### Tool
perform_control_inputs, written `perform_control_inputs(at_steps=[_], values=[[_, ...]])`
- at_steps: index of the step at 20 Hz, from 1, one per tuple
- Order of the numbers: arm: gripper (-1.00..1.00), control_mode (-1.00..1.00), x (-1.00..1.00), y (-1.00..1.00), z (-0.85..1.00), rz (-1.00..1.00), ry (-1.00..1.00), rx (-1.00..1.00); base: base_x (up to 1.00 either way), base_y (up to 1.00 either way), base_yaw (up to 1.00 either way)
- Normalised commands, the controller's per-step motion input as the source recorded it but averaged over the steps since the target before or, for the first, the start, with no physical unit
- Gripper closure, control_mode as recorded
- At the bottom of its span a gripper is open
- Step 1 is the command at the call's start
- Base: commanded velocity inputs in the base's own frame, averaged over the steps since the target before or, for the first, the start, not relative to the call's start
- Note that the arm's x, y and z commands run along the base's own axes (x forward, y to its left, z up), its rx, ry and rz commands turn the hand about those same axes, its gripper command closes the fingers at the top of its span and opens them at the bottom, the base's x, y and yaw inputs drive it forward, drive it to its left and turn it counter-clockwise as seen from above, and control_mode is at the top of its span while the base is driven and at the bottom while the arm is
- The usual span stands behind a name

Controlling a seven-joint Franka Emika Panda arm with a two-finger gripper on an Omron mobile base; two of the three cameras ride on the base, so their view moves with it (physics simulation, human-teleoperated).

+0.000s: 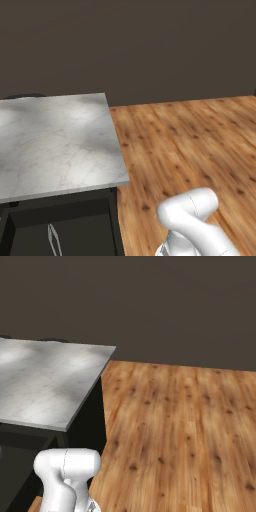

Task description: Take the tongs from the drawer on the left and place them on the dining counter next to the tray containing the hot dog.

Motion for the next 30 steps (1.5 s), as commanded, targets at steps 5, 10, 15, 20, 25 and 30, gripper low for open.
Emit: perform_control_inputs(at_steps=[5,10,15,20,25,30], values=[[-1.00,-1.00,0.42,-0.05,0.23,0.00,0.25,0.02,0.00,0.00,0.00],[-1.00,-1.00,0.17,-0.15,0.22,0.01,0.13,0.04,0.00,0.00,0.00],[-1.00,-1.00,0.00,-0.04,0.03,0.00,0.00,0.01,0.00,0.00,0.00],[-1.00,-1.00,-0.40,-0.03,0.27,0.00,-0.14,0.02,0.00,0.00,0.00],[-1.00,-1.00,-0.02,0.00,0.51,0.00,-0.01,0.06,0.00,0.00,0.00],[-1.00,-1.00,0.00,-0.01,0.68,0.00,0.00,0.09,0.00,0.00,0.00]])
